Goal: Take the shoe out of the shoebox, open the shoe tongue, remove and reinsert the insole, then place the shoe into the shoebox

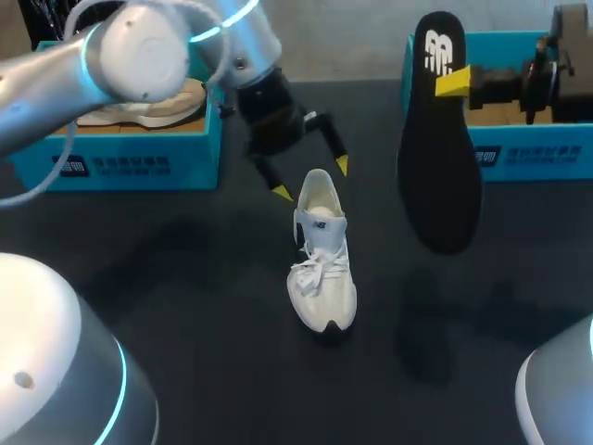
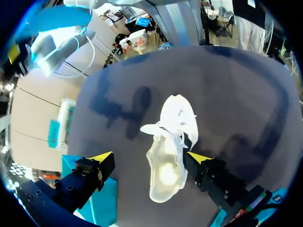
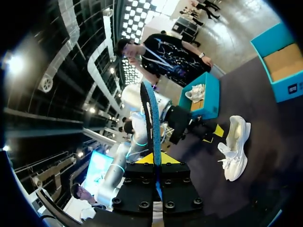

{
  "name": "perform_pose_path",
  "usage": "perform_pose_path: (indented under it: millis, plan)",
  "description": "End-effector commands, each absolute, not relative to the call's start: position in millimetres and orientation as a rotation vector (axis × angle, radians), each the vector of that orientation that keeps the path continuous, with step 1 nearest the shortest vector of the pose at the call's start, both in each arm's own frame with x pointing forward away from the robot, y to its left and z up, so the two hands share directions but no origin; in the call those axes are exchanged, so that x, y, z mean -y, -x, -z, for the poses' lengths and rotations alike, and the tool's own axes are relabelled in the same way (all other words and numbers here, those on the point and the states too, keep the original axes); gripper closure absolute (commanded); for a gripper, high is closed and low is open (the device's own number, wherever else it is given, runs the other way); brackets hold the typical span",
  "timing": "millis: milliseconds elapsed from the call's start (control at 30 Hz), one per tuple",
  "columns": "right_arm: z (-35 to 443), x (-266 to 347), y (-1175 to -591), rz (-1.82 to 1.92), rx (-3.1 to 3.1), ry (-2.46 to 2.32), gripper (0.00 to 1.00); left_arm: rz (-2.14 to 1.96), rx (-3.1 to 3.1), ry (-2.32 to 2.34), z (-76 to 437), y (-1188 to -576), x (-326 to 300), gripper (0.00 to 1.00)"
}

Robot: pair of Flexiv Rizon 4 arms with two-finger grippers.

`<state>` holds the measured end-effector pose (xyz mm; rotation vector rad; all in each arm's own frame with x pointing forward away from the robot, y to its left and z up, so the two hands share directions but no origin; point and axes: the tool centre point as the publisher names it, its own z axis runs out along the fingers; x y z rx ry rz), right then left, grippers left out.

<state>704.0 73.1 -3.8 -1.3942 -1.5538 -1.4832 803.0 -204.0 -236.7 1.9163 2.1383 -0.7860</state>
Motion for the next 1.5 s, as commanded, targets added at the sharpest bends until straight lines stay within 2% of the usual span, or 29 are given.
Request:
perform_pose_path:
  millis: [33,800,1500]
  plan:
    - [2.9,-72.2,-716.9,1.45,1.548,1.403,1.0,1.058,-1.846,-1.591,224.3,-790.2,192.6,0.0]
    - [16.7,-63.2,-753.4,1.374,1.412,1.46,1.0,1.163,-1.538,-1.476,167.5,-777.8,198.2,0.0]
    - [16.7,-63.2,-753.4,1.374,1.412,1.46,1.0,1.163,-1.538,-1.476,167.5,-777.8,198.2,0.0]
